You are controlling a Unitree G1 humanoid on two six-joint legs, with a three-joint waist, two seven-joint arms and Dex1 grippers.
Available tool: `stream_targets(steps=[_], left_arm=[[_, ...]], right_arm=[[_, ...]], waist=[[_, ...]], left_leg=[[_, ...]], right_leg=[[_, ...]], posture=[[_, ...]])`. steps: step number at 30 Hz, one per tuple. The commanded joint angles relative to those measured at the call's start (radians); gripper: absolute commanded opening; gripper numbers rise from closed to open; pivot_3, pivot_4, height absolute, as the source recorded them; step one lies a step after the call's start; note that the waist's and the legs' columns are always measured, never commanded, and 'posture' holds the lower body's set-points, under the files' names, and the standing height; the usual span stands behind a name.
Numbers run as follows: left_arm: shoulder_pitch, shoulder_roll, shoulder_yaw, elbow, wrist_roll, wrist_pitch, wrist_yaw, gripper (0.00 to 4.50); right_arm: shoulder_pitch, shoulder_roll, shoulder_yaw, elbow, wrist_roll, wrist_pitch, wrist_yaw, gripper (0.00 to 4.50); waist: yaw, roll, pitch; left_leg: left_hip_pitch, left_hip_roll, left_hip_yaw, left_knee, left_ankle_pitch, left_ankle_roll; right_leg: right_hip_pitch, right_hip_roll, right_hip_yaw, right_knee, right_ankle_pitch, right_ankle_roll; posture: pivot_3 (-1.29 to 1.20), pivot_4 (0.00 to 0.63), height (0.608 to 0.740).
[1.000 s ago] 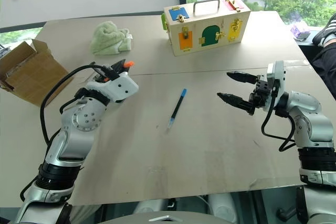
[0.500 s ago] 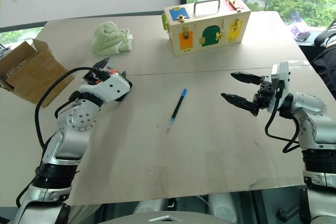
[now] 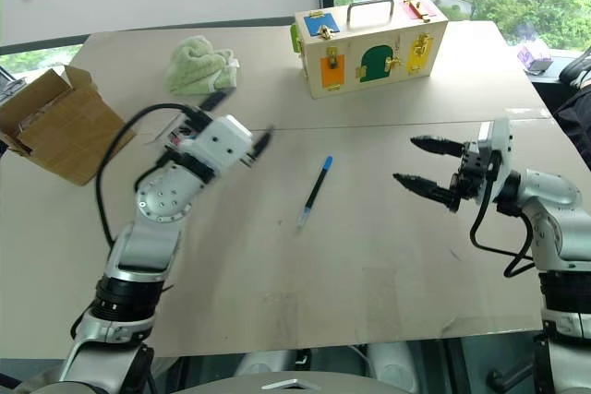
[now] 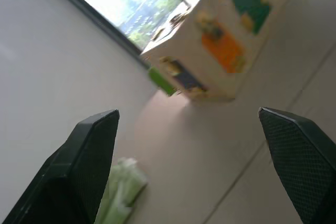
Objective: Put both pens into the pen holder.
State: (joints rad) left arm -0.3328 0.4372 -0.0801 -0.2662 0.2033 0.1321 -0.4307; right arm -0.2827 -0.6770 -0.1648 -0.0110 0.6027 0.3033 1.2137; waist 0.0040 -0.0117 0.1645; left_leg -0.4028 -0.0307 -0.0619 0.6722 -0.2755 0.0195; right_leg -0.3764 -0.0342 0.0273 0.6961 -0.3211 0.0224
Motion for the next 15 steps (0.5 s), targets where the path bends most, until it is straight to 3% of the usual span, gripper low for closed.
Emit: stream_targets(steps=[1,8,15], left_arm=[[0.028,-0.01,0.035,-0.058,-0.16,0.101,-0.099,4.44],[0.041,-0.093,0.087,-0.088,-0.408,0.538,-0.12,4.44],[0.015,-0.225,0.072,-0.159,-0.495,0.733,-0.021,4.44]], right_arm=[[0.052,-0.004,-0.008,-0.072,0.0,-0.007,-0.013,4.5],[0.178,0.0,-0.012,-0.11,-0.047,-0.02,-0.065,4.5],[0.255,0.044,-0.03,-0.197,-0.041,-0.037,-0.146,4.5]], waist=[[-0.006,0.0,0.0],[-0.013,0.0,0.0],[-0.012,0.0,0.0]], left_leg=[[0.0,0.0,0.0,0.0,0.0,0.0],[0.003,0.0,-0.001,0.002,-0.002,0.003],[0.003,0.0,-0.003,0.004,0.0,0.0]], right_leg=[[0.0,0.0,0.0,0.0,0.0,0.0],[0.002,0.001,0.0,0.002,0.0,0.0],[0.005,0.001,-0.002,0.002,0.0,0.0]], posture=[[0.0,0.15,0.74],[0.0,0.15,0.74],[0.0,0.15,0.74]])
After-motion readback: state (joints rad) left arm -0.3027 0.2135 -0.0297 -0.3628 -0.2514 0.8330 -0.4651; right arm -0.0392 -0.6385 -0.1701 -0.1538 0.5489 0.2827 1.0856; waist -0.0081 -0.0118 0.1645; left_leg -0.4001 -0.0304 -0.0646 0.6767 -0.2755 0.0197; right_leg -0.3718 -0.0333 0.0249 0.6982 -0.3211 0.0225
